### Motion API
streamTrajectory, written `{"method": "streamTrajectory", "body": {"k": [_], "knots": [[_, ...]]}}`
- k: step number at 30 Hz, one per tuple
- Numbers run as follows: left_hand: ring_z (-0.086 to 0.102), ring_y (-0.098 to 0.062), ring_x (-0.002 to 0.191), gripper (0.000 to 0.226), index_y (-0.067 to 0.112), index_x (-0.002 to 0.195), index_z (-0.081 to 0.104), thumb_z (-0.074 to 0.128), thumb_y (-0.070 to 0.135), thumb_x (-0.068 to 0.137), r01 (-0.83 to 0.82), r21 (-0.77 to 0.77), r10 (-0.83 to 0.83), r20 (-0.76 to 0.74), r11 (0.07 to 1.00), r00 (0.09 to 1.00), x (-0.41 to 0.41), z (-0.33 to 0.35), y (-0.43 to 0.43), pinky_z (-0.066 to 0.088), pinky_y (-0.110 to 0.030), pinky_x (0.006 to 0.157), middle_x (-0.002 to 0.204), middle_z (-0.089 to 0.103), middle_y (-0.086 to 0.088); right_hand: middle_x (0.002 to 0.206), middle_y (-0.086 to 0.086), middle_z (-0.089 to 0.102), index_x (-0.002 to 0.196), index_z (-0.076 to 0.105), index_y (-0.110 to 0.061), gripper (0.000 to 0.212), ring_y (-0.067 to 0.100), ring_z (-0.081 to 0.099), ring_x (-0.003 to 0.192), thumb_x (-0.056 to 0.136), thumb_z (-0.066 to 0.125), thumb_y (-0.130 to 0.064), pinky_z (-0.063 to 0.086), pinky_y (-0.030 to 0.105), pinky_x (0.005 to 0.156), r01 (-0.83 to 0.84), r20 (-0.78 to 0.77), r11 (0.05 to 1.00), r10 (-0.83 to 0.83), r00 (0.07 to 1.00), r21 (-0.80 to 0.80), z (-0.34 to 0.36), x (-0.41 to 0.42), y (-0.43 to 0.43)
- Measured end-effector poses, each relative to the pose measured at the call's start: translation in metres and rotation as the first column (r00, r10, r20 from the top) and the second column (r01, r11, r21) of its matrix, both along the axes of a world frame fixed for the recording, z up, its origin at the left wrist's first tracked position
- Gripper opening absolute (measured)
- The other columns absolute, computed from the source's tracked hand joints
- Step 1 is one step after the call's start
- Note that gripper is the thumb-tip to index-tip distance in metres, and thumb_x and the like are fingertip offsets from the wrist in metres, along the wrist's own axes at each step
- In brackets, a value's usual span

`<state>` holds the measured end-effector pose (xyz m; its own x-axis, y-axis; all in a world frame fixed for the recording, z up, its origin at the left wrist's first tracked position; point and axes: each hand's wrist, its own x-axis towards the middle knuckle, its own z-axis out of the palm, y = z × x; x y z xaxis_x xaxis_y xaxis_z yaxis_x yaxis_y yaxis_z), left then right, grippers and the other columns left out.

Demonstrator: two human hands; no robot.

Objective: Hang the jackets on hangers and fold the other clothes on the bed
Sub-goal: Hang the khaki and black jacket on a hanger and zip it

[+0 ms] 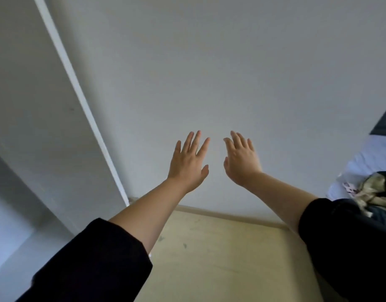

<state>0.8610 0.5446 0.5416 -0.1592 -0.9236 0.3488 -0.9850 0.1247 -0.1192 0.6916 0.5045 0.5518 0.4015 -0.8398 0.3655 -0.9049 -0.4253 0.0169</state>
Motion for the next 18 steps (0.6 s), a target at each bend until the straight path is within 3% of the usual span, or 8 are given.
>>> {"method": "streamTrajectory", "body": {"k": [8,18], "knots": [[-0.01,-0.026,0.147,0.071,0.021,0.153,-0.004,0.034,0.045,0.097,0.152,0.094,-0.148,-0.046,0.984,0.988,-0.203,-0.038,-0.094,0.002,-0.048,0.117,0.16,-0.01,-0.008,0.158,0.014,0.016,0.146,0.025,-0.009,0.056,0.029,0.009,0.146,0.095,0.043,-0.022,0.008,0.045,0.119,0.179,0.027,0.978,-0.182,0.983,0.105,-0.042,-0.202,-0.072],[-0.013,-0.027,0.147,0.073,0.022,0.152,-0.009,0.034,0.046,0.098,0.323,0.201,-0.331,0.006,0.925,0.944,-0.346,-0.087,-0.231,0.003,-0.049,0.117,0.16,-0.014,-0.008,0.155,0.014,0.023,0.142,0.033,-0.007,0.05,0.027,0.016,0.144,0.097,0.042,-0.028,0.015,0.046,0.116,0.382,0.065,0.906,-0.399,0.915,0.186,-0.105,-0.353,-0.174]]}}
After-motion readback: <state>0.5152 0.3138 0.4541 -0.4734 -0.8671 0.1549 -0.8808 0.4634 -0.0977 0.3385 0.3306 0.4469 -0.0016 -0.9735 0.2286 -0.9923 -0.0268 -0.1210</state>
